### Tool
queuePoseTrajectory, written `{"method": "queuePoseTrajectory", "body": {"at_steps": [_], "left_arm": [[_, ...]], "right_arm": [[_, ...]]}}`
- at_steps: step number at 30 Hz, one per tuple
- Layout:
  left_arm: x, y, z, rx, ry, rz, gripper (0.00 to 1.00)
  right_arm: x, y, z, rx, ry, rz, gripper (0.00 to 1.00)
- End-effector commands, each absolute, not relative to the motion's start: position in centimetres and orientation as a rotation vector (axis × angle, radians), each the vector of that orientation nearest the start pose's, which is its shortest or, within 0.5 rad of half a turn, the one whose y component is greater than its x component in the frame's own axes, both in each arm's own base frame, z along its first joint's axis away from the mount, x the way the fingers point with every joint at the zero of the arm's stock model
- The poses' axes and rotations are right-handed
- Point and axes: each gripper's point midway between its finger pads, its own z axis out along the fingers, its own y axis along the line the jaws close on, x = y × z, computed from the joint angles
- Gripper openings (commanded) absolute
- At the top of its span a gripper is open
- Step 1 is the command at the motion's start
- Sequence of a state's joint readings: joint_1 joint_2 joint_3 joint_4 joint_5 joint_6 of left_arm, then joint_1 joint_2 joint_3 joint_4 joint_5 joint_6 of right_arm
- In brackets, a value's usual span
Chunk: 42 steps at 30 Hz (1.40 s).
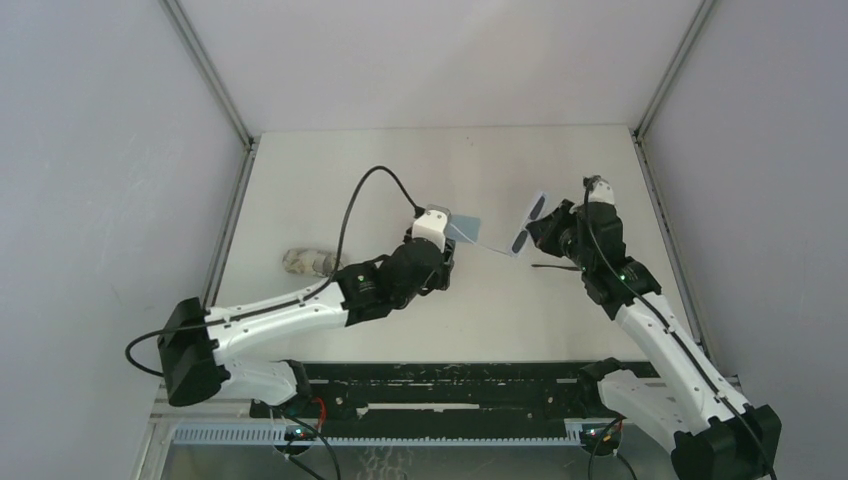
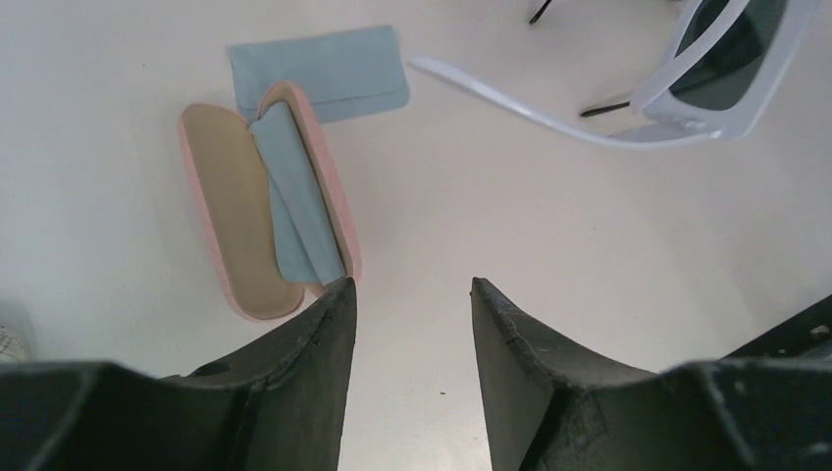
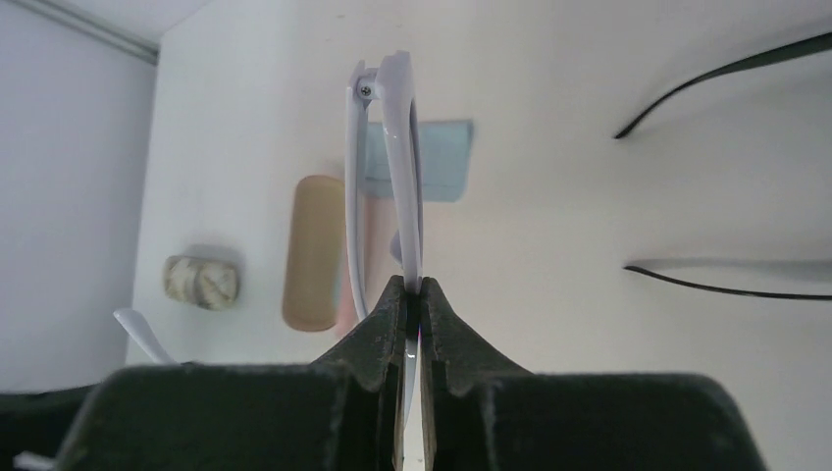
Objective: Organize the sunglasses
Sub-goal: Fold the sunglasses.
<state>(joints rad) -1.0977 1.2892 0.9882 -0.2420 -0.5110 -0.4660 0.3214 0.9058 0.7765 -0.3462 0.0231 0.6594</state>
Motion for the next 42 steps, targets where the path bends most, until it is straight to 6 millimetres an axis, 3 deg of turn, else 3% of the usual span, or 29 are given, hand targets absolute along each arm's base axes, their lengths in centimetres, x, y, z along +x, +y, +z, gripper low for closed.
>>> {"method": "queuePoseTrajectory", "body": {"at_steps": [1,13,25,27,33,37,42], "left_arm": [[24.0,-32.1,20.0,0.395,2.030,-0.410,0.51],[26.7,-32.0,21.6,0.437,1.991,-0.135,0.51],[26.5,-35.8,22.4,0.561,1.964,-0.191,0.52],[26.4,-36.0,22.4,0.568,1.963,-0.194,0.52],[26.7,-34.3,22.7,0.493,1.947,-0.168,0.53],[27.6,-32.2,23.1,0.437,1.948,-0.188,0.54],[29.6,-28.4,20.9,0.301,2.027,-0.346,0.57]], "right_arm": [[28.9,15.1,22.5,0.261,2.025,0.720,0.00],[26.6,18.1,22.3,0.027,2.042,0.702,0.00],[24.3,23.2,22.2,-0.294,2.052,0.846,0.00],[24.4,23.4,21.9,-0.308,2.060,0.820,0.00],[26.0,20.1,19.5,-0.128,2.151,0.649,0.00],[26.2,19.0,18.4,-0.075,2.184,0.600,0.00],[25.9,18.6,17.4,-0.071,2.207,0.584,0.00]]}}
